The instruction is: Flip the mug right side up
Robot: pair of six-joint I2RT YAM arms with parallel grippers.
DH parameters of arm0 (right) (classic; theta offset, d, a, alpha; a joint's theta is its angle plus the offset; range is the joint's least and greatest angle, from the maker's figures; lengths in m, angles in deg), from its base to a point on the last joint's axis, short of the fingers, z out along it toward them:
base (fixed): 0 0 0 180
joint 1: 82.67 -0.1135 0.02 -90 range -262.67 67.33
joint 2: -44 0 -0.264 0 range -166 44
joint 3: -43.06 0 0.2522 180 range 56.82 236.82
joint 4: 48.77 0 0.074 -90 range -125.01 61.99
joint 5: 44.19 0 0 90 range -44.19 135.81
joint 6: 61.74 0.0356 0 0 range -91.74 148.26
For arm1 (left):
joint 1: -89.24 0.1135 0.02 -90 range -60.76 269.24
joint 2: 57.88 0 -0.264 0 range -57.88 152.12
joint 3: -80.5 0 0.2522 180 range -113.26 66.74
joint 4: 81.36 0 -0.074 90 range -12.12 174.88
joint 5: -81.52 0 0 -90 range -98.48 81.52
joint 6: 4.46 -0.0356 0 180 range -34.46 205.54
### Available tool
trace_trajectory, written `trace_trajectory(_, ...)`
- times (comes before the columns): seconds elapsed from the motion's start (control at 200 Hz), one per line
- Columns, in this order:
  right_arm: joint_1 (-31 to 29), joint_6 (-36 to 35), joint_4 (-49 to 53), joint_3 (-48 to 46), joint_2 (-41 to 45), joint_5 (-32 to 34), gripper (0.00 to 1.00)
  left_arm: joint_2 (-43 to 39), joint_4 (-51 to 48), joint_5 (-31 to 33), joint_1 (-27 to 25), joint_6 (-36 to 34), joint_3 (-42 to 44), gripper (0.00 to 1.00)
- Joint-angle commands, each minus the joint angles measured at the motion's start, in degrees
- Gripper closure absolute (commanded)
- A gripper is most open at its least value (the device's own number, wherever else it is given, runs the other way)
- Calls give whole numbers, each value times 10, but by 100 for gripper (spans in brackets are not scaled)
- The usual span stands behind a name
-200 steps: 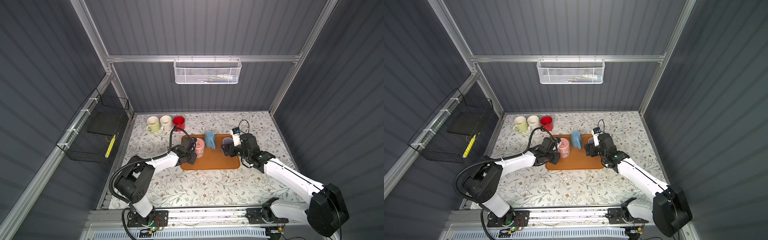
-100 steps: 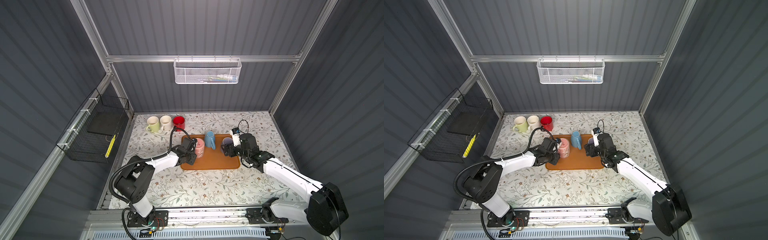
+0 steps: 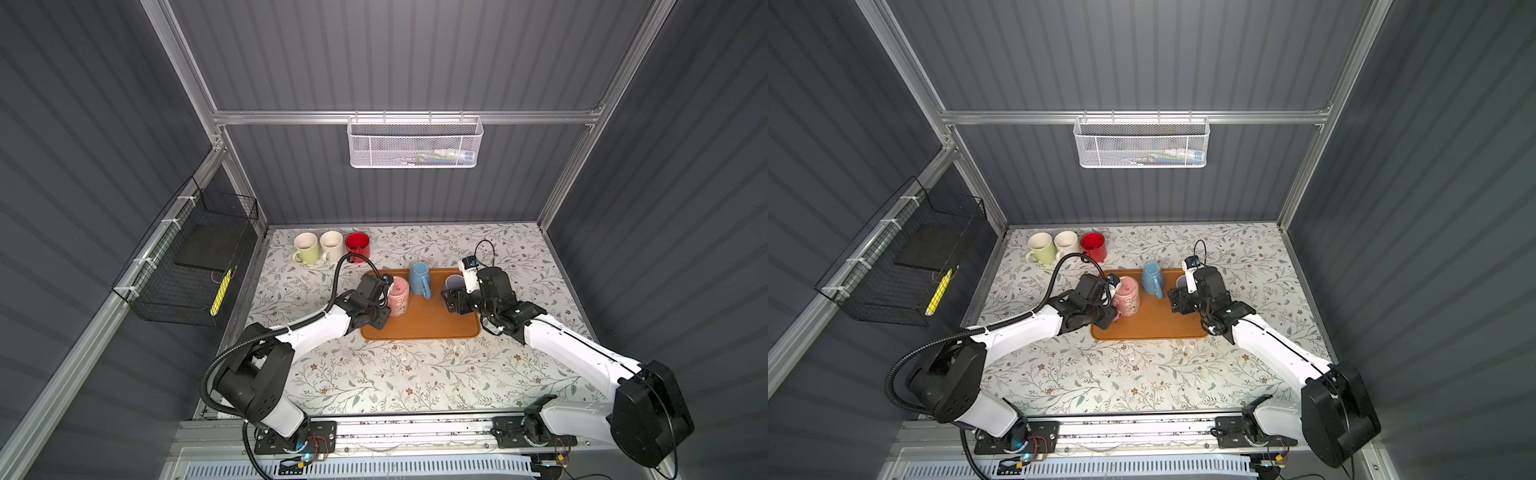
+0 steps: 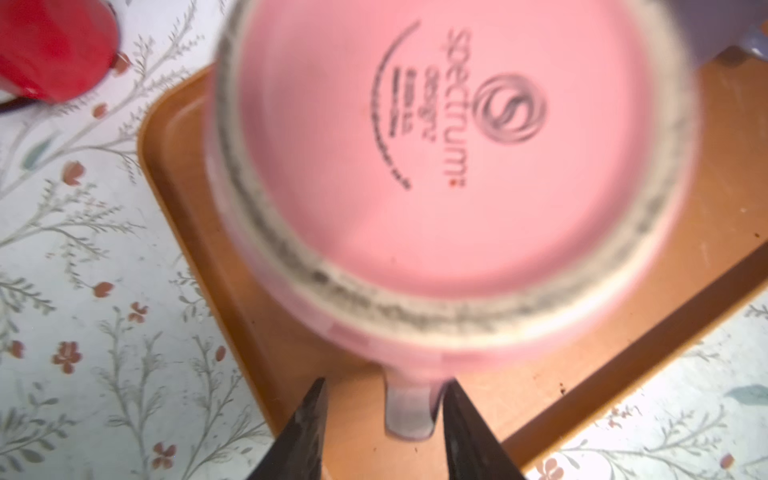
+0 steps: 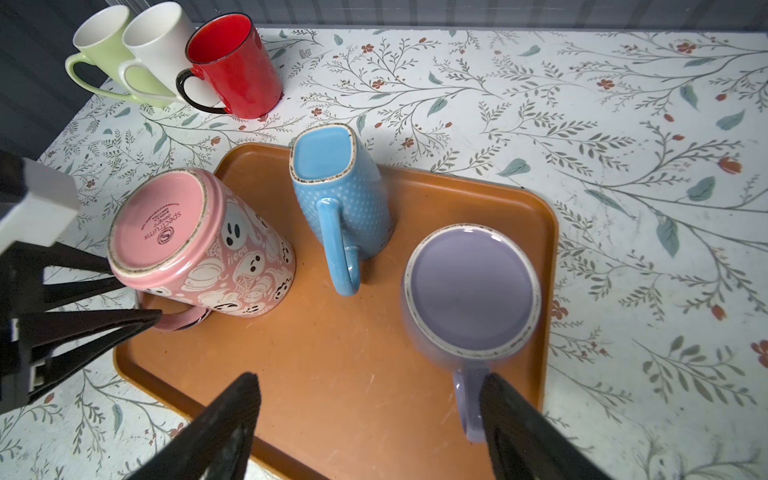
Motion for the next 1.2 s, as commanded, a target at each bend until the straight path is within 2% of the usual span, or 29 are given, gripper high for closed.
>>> trace_trajectory(0.0, 2, 5, -12, -3, -5, -4, 16, -6, -26, -8, -3, -25, -7, 54)
trace_trajectory(0.195, 2, 1, -10, -8, -1, -1, 16, -4, -13, -26, -6, -33, 14, 53)
trace_trajectory(0.675, 3, 1, -16, -10, -3, -1, 16, 45, 4, -2, -7, -57, 11, 54)
trace_trajectory(1.196, 3, 1, -19, -9, -12, -3, 16, 96, -15, 7, -8, -72, -46, 54)
